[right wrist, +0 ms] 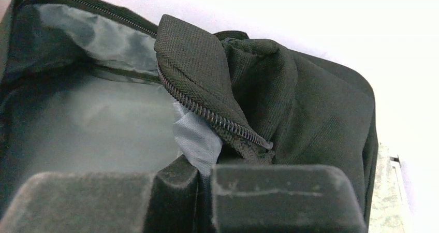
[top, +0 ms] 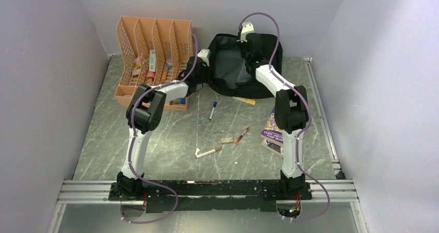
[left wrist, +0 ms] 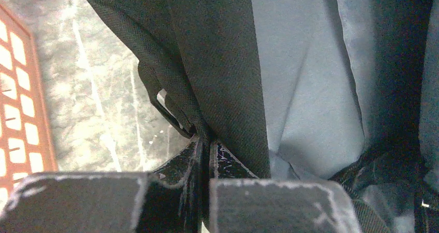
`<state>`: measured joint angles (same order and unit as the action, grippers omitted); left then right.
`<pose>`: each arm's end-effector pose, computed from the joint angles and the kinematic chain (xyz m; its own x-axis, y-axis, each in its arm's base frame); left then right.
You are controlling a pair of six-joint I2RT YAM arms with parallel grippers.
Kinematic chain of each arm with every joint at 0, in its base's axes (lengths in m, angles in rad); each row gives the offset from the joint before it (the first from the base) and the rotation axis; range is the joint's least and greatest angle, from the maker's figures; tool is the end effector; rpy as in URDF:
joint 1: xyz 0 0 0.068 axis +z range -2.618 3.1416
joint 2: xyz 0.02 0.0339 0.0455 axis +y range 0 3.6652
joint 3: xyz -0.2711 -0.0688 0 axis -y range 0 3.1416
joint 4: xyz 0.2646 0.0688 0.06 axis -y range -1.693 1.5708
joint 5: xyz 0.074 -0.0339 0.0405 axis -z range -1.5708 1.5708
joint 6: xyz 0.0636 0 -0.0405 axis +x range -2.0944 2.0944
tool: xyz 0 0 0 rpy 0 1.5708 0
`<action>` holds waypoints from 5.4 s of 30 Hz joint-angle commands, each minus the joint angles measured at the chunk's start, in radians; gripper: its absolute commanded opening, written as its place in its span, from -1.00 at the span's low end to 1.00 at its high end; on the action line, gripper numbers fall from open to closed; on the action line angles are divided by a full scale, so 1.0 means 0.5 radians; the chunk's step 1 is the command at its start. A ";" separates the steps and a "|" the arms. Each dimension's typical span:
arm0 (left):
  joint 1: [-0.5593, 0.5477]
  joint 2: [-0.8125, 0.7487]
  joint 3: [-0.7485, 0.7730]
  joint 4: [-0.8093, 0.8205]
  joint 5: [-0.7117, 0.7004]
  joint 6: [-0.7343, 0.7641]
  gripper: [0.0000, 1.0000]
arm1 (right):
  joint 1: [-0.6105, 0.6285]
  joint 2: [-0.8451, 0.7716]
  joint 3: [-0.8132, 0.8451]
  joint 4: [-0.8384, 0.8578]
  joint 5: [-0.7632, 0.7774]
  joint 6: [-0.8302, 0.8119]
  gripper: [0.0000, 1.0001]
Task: Pack the student bag
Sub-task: Place the student bag at the center of the board, then adjust the student bag at the center of the board.
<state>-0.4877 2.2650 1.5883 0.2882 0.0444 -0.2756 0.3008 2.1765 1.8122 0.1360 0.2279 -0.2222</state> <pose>0.4974 -0.2671 0.1508 -0.4593 -0.0641 -0.8860 0.3943 0.8790 -0.2680 0.5538 0.1568 0.2674 -0.1936 -0.2848 -0.9388 -0.1241 0.9564 -0.2645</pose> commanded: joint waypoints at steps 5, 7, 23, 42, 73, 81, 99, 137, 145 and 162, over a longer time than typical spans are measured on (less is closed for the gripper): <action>0.011 0.153 0.196 -0.170 -0.167 0.084 -0.90 | 0.117 -0.042 -0.123 0.177 -0.027 -0.054 -1.00; 0.009 0.104 0.081 -0.161 -0.189 0.031 -0.90 | 0.135 -0.094 -0.225 0.177 -0.049 -0.045 -1.00; -0.138 -0.506 -0.812 -0.170 -0.329 -0.144 -0.90 | 0.151 -0.365 -0.556 -0.100 -0.435 -0.180 -0.71; -0.143 -0.731 -0.695 -0.446 -0.326 -0.244 -0.11 | 0.132 -0.918 -0.659 -0.232 0.019 0.410 0.25; 0.142 -1.493 -1.177 -0.664 -0.386 -0.489 0.08 | 0.510 -0.464 -0.385 -0.741 -0.629 0.496 0.61; 0.201 -1.571 -1.232 -0.678 -0.341 -0.470 0.07 | 0.640 -0.027 0.116 -0.991 -0.257 0.228 0.62; 0.212 -1.515 -1.136 -0.448 -0.058 -0.488 0.05 | 0.500 -0.128 0.154 -0.845 -0.265 0.420 -0.81; -0.061 -0.367 -0.363 0.784 0.741 0.564 0.29 | -0.491 -0.433 -0.697 -0.626 -0.877 1.381 -0.87; -0.138 -0.343 -0.426 0.765 0.680 0.488 0.25 | -0.491 -0.350 -0.716 -0.762 -0.733 1.245 -0.13; -0.422 -0.292 -0.467 0.660 0.515 0.518 0.21 | -0.491 -0.865 -0.819 -0.789 -0.766 1.147 0.28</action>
<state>-0.6716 2.0918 1.3651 0.6044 0.3347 -0.0257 0.0582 1.7874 1.4021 -0.2577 -0.1371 0.3668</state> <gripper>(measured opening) 0.609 0.640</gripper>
